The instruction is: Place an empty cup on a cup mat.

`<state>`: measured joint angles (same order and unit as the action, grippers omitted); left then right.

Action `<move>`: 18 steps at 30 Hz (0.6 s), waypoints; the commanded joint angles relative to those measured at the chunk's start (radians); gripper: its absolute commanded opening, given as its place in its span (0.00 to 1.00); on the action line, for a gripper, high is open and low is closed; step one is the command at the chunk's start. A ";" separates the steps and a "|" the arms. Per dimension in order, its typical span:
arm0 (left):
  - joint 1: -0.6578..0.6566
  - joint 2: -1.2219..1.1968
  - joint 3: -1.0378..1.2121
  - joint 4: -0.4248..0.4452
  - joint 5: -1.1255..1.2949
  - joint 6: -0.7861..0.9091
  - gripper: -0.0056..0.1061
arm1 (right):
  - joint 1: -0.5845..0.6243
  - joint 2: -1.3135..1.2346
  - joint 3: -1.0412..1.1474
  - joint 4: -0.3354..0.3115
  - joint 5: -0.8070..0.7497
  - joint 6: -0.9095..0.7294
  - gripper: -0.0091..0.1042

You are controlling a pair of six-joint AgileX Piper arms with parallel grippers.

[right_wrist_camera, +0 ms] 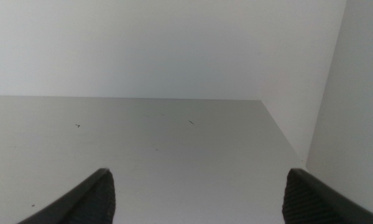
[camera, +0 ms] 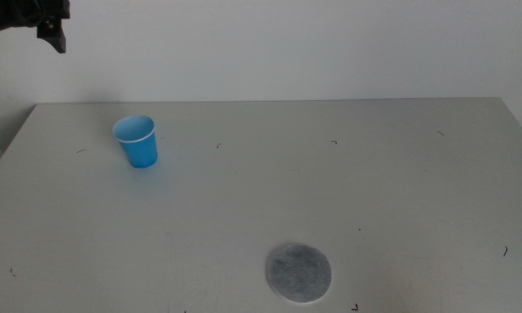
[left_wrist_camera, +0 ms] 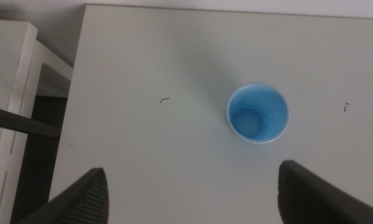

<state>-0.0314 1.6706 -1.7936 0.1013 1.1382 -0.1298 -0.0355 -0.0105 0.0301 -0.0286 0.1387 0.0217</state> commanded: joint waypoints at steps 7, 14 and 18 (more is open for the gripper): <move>0.002 0.099 -0.046 -0.093 -0.031 0.078 0.88 | 0.004 -0.026 -0.008 -0.014 -0.073 -0.005 0.91; 0.002 0.216 -0.046 -0.090 -0.120 0.086 0.88 | 0.004 -0.026 -0.008 -0.014 -0.073 -0.005 0.91; 0.002 0.290 -0.049 -0.101 -0.177 0.095 0.88 | 0.004 -0.026 -0.008 -0.014 -0.073 -0.005 0.91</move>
<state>-0.0314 1.9928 -1.8062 0.0152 1.0202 -0.0382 -0.0355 -0.0105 0.0301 -0.0286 0.1387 0.0217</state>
